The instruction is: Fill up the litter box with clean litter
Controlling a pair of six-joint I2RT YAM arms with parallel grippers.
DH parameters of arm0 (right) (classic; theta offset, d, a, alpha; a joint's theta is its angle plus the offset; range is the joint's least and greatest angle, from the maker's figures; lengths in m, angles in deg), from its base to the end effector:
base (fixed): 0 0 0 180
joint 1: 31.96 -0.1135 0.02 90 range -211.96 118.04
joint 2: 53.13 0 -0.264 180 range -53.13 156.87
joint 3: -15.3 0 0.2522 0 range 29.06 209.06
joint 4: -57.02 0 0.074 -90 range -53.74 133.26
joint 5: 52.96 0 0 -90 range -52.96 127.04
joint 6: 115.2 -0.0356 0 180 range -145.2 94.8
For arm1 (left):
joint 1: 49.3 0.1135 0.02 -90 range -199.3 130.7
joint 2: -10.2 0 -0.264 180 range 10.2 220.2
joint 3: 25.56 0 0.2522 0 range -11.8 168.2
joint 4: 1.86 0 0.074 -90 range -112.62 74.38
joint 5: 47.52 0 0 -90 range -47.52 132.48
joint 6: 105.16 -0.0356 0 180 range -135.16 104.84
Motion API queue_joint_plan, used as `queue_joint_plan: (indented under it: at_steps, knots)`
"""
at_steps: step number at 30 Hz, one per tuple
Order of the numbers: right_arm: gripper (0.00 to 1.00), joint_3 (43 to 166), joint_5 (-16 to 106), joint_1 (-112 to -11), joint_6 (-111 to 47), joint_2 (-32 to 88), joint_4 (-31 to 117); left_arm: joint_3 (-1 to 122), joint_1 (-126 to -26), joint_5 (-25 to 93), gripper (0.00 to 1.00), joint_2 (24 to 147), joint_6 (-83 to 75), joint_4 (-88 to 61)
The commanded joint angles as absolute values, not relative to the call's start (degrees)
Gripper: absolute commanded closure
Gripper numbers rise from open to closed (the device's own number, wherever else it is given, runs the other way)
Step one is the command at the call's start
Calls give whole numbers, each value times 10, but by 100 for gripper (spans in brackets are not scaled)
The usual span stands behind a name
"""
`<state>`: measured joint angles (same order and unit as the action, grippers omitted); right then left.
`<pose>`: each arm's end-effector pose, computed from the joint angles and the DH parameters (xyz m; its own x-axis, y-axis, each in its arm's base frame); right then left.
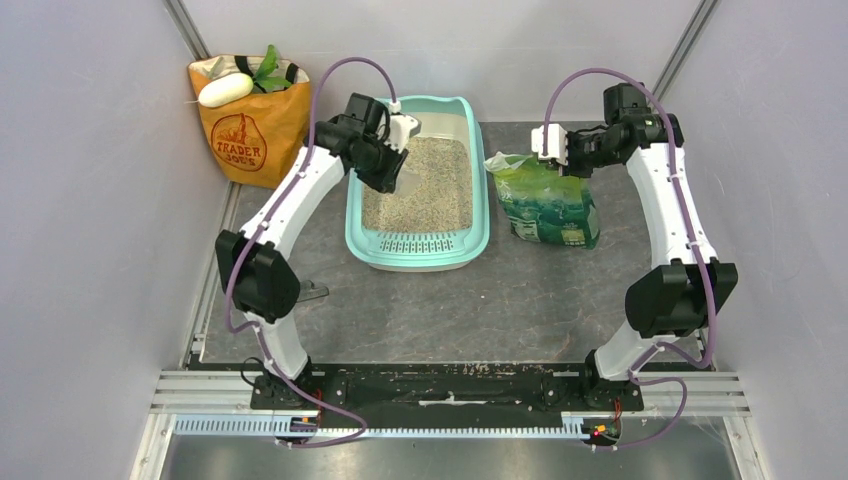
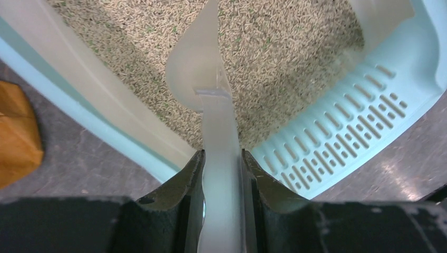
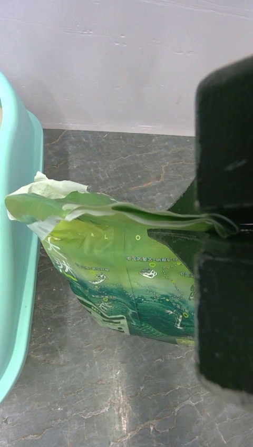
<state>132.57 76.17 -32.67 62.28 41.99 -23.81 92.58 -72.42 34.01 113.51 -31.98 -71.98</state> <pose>0.3297 0.0266 0.3847 0.2997 -0.7713 -0.5615 -0.8682 0.0233 -0.4956 0.3536 -0.1567 0.3452 -0.5890 0.5627 -0.5801 0.6644 0.7458 0.0489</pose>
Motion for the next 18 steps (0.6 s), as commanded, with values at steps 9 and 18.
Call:
queue_joint_plan:
  at_steps: [9,18]
  knots:
    - [100,1315,781,-300,513,359,-188,744,-677,-34,98,881,-280,-670]
    - [100,1293,780,-294,509,342,-191,434,-677,-157,98,706,-114,-491]
